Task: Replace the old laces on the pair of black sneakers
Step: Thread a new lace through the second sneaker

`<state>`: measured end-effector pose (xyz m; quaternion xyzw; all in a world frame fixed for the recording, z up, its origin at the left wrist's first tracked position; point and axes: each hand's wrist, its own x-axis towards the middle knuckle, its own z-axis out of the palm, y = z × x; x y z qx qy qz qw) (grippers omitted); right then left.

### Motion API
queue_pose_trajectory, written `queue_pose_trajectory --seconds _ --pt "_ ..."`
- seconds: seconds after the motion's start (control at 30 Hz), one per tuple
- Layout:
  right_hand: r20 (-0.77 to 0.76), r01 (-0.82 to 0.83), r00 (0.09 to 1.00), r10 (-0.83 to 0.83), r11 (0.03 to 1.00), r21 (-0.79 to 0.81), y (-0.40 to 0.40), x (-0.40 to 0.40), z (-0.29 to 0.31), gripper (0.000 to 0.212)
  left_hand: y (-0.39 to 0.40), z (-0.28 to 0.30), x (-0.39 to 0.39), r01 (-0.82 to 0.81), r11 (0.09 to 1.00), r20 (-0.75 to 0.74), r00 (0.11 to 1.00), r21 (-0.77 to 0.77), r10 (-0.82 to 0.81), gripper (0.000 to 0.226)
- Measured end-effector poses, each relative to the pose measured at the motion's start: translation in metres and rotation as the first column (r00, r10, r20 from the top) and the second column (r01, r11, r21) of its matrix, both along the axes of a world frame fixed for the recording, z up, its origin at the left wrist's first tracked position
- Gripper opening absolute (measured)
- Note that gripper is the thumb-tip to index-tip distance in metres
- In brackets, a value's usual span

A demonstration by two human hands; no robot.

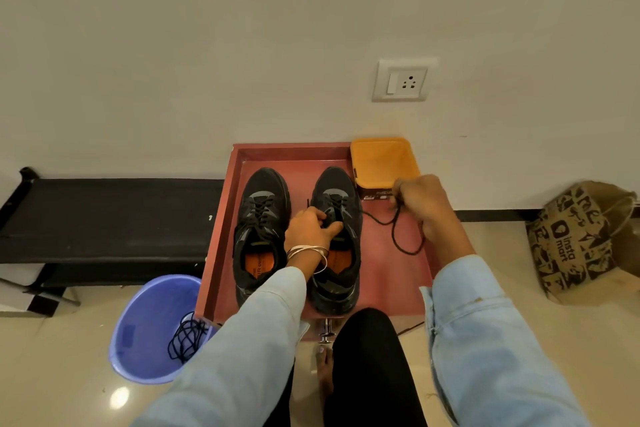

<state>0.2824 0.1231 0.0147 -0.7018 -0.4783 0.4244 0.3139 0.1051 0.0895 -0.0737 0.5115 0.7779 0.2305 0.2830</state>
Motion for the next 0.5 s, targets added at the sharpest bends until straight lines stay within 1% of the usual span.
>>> queue_pose_trajectory --seconds 0.03,0.07,0.1,0.13,0.2,0.27,0.3,0.33,0.37,0.4,0.43,0.47,0.5 --pt "0.152 -0.079 0.985 0.082 0.997 -0.023 -0.002 0.0 -0.008 0.025 0.0 0.0 -0.002 -0.011 1.0 0.053 0.999 0.009 0.011 0.042" --pt "0.283 -0.137 0.948 0.145 0.989 -0.048 -0.003 -0.001 -0.018 0.029 0.001 0.0 -0.004 -0.026 0.999 0.097 0.995 0.019 0.024 0.04" --pt "0.383 -0.167 0.906 0.178 0.984 -0.063 -0.003 -0.002 -0.026 0.03 0.001 0.001 -0.006 -0.042 0.999 0.125 0.991 0.031 0.038 0.037" --pt "0.442 -0.179 0.877 0.187 0.982 -0.061 -0.004 -0.005 -0.033 0.026 0.002 0.002 -0.008 -0.053 0.998 0.133 0.99 0.04 0.048 0.032" --pt "0.512 -0.178 0.843 0.165 0.984 -0.022 -0.003 -0.01 -0.042 0.009 0.004 0.003 -0.012 -0.048 0.997 0.128 0.991 0.055 0.041 0.029" --pt "0.578 -0.172 0.808 0.11 0.984 0.053 -0.004 -0.015 -0.045 0.013 0.004 0.005 -0.014 0.003 0.999 0.123 0.992 0.049 -0.009 0.034" --pt "0.583 -0.163 0.81 0.062 0.979 0.123 -0.004 -0.018 -0.047 0.016 0.004 0.006 -0.015 0.043 0.998 0.105 0.993 0.037 -0.047 0.04" --pt "0.516 -0.129 0.856 0.018 0.975 0.18 -0.004 -0.02 -0.049 0.017 0.003 0.007 -0.015 0.086 0.996 0.073 0.993 0.025 -0.088 0.047" --pt "0.382 -0.083 0.924 -0.005 0.974 0.213 -0.002 -0.024 -0.05 0.018 0.001 0.007 -0.015 0.124 0.992 0.037 0.992 0.013 -0.124 0.053" --pt "0.205 -0.018 0.978 -0.028 0.976 0.217 -0.002 -0.029 -0.05 0.021 0.0 0.007 -0.015 0.152 0.988 0.006 0.988 0.003 -0.152 0.056" --pt "0.057 0.034 0.997 -0.046 0.98 0.197 -0.002 -0.033 -0.05 0.023 -0.001 0.006 -0.015 0.165 0.986 -0.016 0.986 -0.004 -0.165 0.057" --pt "0.005 0.038 0.999 -0.039 0.984 0.175 -0.002 -0.039 -0.049 0.023 -0.002 0.006 -0.015 0.167 0.986 -0.03 0.986 -0.008 -0.167 0.055" --pt "0.015 0.002 1.0 -0.005 0.987 0.16 -0.004 -0.045 -0.049 0.021 -0.003 0.005 -0.014 0.162 0.987 -0.042 0.986 -0.008 -0.162 0.053"
